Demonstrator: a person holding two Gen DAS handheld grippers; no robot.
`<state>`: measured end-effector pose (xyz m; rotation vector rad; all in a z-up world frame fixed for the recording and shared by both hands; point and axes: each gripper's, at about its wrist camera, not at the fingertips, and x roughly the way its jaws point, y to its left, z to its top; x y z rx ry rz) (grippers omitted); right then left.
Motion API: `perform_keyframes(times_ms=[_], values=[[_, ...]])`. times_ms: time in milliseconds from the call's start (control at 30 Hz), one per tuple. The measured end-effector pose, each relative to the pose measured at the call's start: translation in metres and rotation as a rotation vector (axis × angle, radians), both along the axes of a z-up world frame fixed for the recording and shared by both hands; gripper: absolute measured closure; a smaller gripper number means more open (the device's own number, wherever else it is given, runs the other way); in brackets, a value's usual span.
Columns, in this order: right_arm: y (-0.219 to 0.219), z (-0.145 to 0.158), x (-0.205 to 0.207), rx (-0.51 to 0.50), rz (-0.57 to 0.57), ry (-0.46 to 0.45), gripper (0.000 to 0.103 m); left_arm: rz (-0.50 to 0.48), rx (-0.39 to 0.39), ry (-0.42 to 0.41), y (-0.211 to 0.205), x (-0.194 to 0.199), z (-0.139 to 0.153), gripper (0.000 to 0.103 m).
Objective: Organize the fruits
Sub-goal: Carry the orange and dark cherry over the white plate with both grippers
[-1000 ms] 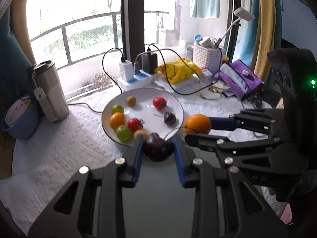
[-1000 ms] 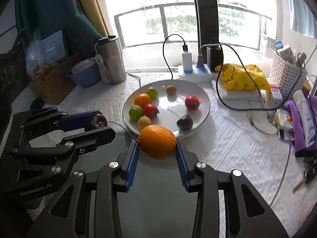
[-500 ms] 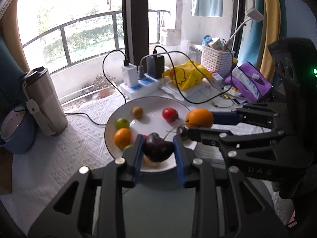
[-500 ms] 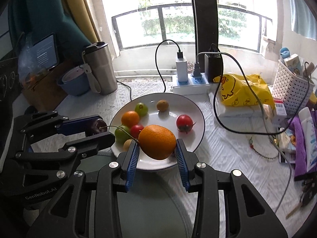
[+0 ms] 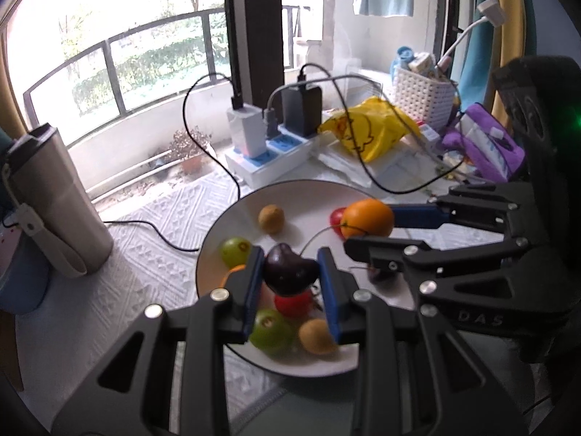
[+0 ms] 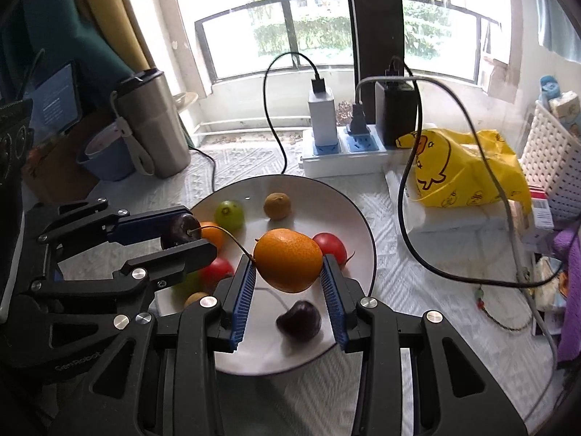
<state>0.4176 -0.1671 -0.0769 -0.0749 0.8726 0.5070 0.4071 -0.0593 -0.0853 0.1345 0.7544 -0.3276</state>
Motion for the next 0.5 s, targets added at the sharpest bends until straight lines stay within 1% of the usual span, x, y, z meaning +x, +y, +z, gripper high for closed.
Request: perform_keyframes(times_ms=[200,500], values=[[0.003,-0.012,0.012,-0.008,-0.005,0.02,0.064,-0.003,-0.012,0.042,0.005,0.019,-0.017,0.072],[0.003,-0.014,0.012,-0.017,-0.01,0.014,0.064,-0.004,-0.025,0.051,0.007,0.025,-0.018,0.071]])
